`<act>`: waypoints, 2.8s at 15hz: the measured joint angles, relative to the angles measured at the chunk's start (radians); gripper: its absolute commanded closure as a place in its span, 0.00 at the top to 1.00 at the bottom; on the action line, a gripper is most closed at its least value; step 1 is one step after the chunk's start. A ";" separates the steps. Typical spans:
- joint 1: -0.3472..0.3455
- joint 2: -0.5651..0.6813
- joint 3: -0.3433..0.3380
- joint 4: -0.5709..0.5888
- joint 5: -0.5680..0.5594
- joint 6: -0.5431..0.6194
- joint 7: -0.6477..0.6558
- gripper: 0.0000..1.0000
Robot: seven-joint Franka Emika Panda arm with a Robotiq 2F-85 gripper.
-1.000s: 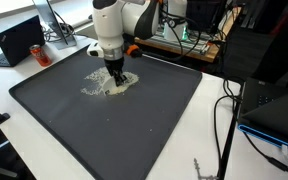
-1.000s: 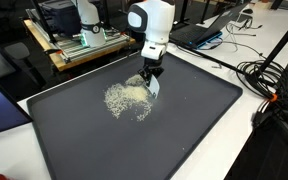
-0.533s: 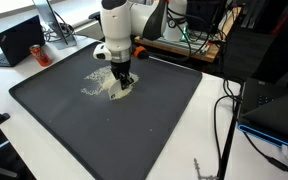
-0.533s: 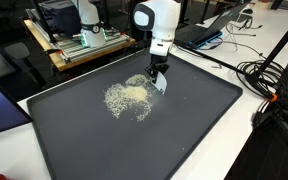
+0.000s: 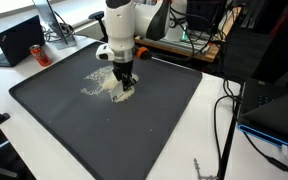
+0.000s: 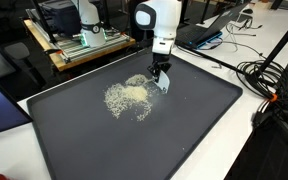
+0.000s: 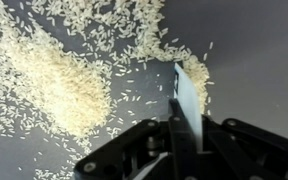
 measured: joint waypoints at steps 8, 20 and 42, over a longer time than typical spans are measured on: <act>0.009 -0.137 -0.126 -0.090 -0.143 0.019 0.036 0.01; 0.182 -0.458 -0.146 -0.315 -0.882 0.070 0.381 0.01; 0.283 -0.472 -0.016 -0.386 -1.117 0.028 0.401 0.01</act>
